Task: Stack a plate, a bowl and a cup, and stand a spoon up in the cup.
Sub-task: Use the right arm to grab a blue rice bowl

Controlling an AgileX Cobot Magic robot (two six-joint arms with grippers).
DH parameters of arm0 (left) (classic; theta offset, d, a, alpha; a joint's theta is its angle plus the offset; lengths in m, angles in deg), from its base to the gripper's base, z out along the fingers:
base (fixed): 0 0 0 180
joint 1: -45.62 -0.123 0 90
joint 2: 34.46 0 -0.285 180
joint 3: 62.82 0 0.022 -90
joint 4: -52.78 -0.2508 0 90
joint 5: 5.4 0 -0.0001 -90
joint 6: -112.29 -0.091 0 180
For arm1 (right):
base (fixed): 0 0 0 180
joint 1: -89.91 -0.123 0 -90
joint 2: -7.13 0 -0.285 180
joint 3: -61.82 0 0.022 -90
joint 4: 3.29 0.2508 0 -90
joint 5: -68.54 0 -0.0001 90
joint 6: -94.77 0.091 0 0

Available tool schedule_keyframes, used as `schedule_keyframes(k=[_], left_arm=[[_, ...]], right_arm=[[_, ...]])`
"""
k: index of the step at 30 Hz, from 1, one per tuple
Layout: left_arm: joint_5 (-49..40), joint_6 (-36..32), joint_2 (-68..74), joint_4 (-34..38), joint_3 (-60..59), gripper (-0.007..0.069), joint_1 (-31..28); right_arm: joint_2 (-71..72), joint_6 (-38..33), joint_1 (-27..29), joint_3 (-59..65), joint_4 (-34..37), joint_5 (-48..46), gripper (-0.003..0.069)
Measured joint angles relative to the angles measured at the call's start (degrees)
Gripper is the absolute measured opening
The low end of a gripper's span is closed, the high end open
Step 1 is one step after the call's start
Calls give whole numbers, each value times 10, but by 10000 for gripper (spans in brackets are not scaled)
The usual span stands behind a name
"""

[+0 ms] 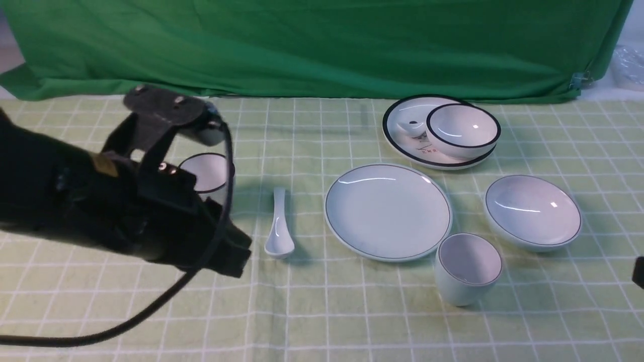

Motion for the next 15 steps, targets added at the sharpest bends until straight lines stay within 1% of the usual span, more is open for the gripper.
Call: schedule_keyframes(k=[1,2,5,6,7,9,11,13,15], left_arm=[[-1,0,2,-4,13,21,24],[-3,0,-1,-5,24,21,43],[-4,-3,-18,-5,38,21,72],[-4,-3,-33,-4,41,21,79],[-4,-3,-44,-4,42,21,81],[-4,-3,-65,-7,42,21,84],[-4,-3,-78,-9,42,21,84],[-5,-5,-105,-14,42,21,84],[-5,-5,-114,-17,42,21,84]], right_arm=[[-98,-12,0,-65,-29,-50,111],[-149,-19,0,-97,-45,-73,121],[-275,-42,0,-169,-82,-111,155],[-336,-54,0,-204,-102,-125,188],[-360,-58,0,-218,-112,-132,211],[-434,-73,0,-263,-129,-148,279],[-475,-84,0,-286,-134,-153,321],[-552,-105,0,-324,-139,-153,386],[-581,-109,0,-338,-141,-151,405]])
